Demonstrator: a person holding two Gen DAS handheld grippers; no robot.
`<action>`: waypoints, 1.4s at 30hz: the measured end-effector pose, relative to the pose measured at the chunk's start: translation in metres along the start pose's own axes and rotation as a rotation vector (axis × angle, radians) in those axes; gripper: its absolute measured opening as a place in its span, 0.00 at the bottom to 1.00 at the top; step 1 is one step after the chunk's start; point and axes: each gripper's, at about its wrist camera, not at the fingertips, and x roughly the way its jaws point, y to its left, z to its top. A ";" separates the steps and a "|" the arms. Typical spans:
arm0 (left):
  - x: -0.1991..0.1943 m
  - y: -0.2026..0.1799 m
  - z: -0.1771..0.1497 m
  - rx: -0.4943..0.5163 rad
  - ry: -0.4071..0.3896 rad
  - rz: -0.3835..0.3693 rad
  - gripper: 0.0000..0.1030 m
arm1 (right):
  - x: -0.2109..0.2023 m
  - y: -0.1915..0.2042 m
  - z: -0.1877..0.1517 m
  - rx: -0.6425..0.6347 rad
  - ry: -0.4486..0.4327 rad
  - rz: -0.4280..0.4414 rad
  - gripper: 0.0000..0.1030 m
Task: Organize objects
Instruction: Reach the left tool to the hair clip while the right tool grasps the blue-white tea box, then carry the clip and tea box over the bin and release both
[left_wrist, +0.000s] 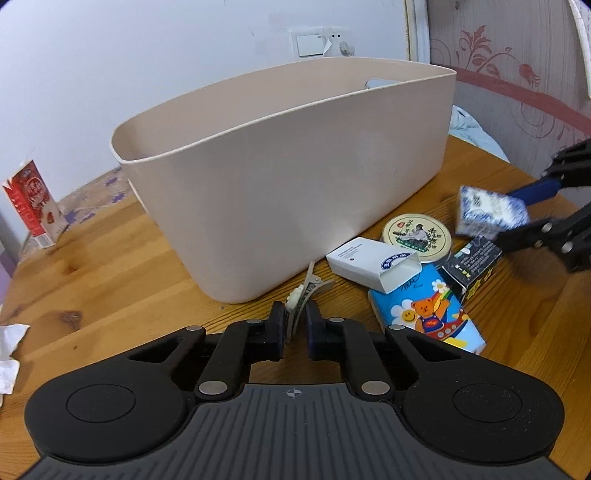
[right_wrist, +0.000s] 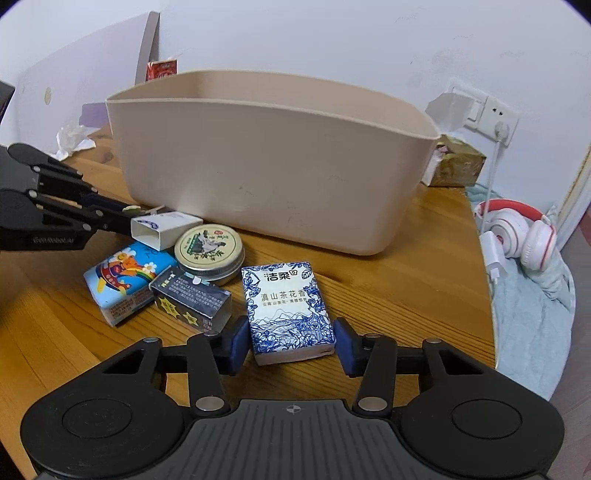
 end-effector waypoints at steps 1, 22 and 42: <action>-0.002 0.000 0.000 -0.007 -0.002 -0.002 0.10 | -0.004 0.000 0.000 0.000 -0.007 -0.002 0.45; -0.083 0.023 0.024 -0.090 -0.145 0.012 0.09 | -0.068 0.005 0.035 -0.010 -0.169 -0.055 0.45; -0.094 0.048 0.099 -0.129 -0.257 0.055 0.09 | -0.057 -0.015 0.106 0.012 -0.284 -0.076 0.45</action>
